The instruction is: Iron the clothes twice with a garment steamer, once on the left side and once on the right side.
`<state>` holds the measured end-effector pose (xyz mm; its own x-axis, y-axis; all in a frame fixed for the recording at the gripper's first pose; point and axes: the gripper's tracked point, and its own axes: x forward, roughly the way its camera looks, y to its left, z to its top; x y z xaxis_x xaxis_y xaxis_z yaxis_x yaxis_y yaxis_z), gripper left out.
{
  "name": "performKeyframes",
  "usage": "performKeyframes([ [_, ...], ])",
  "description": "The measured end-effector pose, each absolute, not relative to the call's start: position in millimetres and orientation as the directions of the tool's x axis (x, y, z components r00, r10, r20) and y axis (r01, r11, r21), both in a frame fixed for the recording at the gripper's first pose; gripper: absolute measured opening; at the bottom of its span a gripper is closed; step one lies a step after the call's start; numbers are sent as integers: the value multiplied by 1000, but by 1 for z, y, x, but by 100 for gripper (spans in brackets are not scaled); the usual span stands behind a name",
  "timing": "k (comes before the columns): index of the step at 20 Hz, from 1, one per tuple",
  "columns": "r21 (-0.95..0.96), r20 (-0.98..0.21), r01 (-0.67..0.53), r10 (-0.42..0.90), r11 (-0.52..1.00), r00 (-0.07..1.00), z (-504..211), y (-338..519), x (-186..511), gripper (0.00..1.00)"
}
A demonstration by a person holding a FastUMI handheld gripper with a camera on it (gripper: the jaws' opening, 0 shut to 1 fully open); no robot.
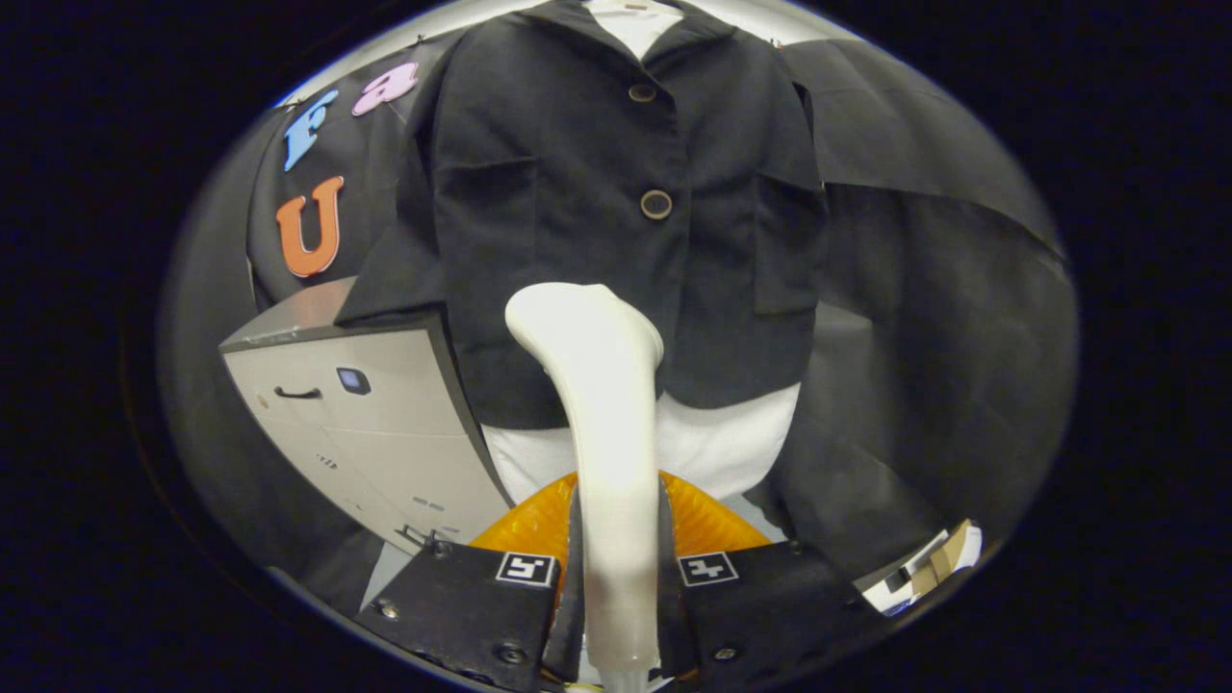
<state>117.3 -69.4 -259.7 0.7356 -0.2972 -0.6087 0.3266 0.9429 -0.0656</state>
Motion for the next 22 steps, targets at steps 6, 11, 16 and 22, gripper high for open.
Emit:
performKeyframes([
  [6, -96, -671, 340, -313, 935, 672, -299, -74, 98, 33],
  [11, -72, -656, 353, -310, 933, 688, -281, -74, 94, 33],
  [16, -21, -569, 371, -316, 928, 759, -204, -88, 90, 33],
  [22, 10, -395, 407, -370, 913, 841, -76, -127, 83, 33],
])
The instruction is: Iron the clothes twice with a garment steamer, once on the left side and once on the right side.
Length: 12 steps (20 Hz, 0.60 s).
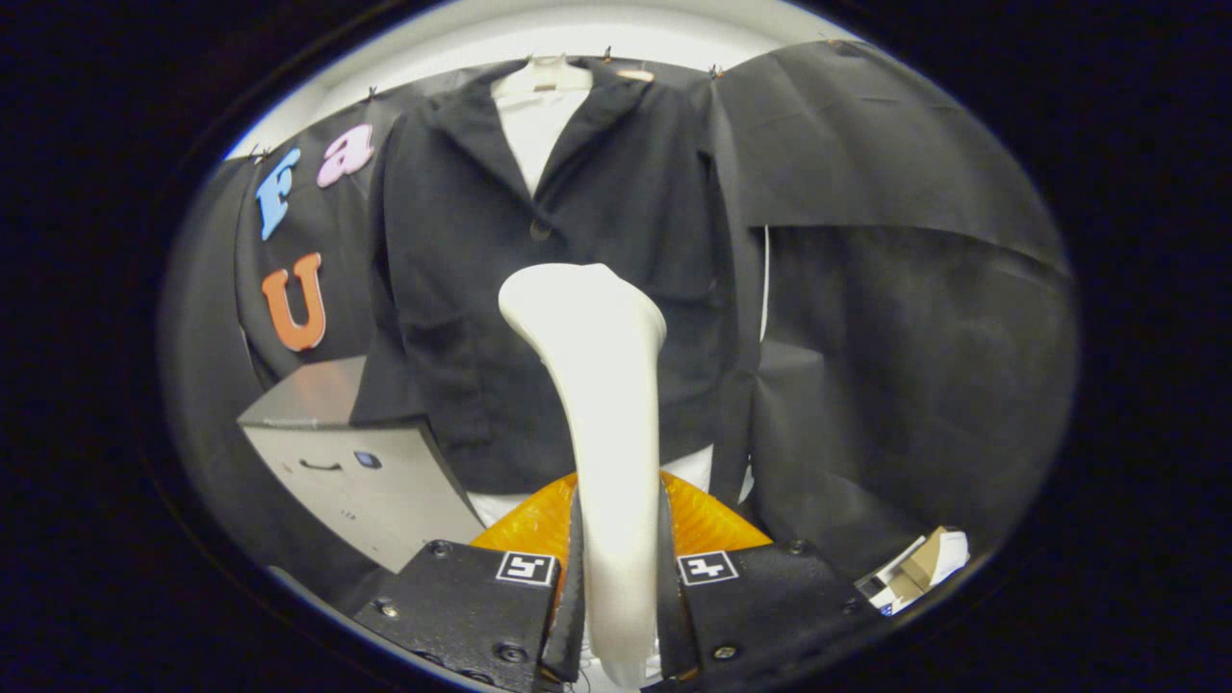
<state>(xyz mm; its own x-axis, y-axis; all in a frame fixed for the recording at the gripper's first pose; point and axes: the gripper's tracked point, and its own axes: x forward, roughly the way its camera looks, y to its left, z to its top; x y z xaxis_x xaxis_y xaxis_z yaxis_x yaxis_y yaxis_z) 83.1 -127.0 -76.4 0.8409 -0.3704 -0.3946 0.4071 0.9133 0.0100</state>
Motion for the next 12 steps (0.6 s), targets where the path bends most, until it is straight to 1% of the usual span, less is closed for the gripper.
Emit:
performKeyframes([
  [6, 31, -204, 378, -364, 925, 909, 46, -176, 113, 33],
  [9, 54, -117, 348, -341, 936, 933, 91, -196, 141, 33],
  [12, 54, -30, 348, -347, 936, 937, 118, -221, 178, 33],
])
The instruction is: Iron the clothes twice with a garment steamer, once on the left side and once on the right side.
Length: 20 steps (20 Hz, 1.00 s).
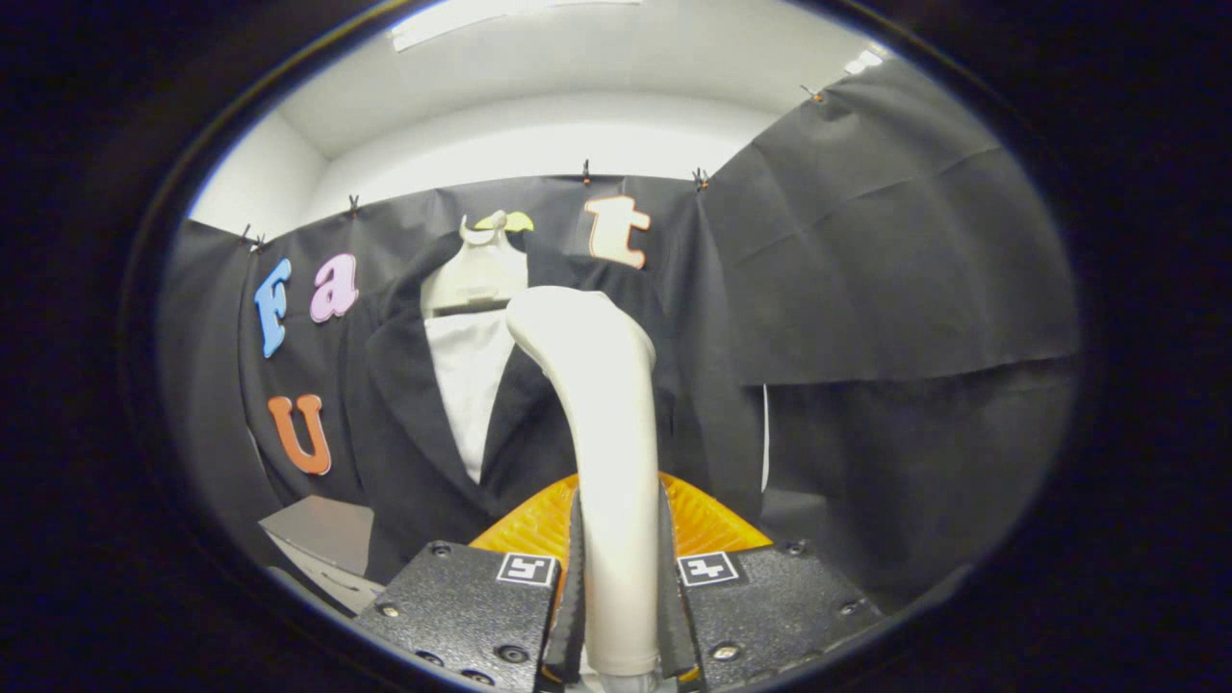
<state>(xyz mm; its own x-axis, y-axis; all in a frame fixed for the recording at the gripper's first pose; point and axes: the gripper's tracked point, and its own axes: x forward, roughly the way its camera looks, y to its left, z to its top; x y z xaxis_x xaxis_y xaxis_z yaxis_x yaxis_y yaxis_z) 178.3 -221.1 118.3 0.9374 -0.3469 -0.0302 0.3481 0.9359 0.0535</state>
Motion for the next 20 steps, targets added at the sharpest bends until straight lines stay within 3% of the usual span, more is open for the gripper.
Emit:
performKeyframes([
  [12, -10, 171, 332, -326, 943, 930, 186, -251, 266, 33],
  [20, -97, 107, 335, -325, 937, 940, 139, -252, 259, 33],
])
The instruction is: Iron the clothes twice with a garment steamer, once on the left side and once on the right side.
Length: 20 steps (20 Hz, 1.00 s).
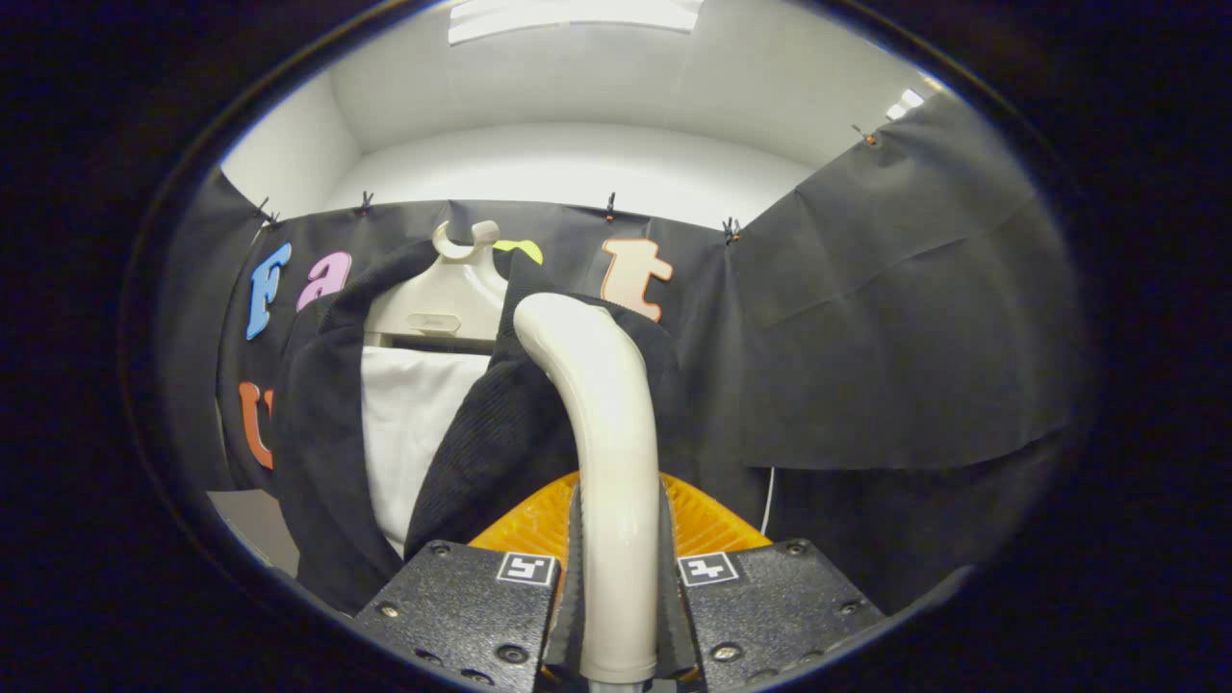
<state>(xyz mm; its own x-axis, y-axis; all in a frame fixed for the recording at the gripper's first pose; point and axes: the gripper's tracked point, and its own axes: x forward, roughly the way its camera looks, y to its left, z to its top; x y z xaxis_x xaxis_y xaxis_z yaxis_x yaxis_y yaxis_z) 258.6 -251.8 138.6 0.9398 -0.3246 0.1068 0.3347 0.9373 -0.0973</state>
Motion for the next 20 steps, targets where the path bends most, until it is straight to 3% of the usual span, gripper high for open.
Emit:
performKeyframes([
  [20, -169, -175, 359, -387, 918, 905, -7, -249, 190, 33],
])
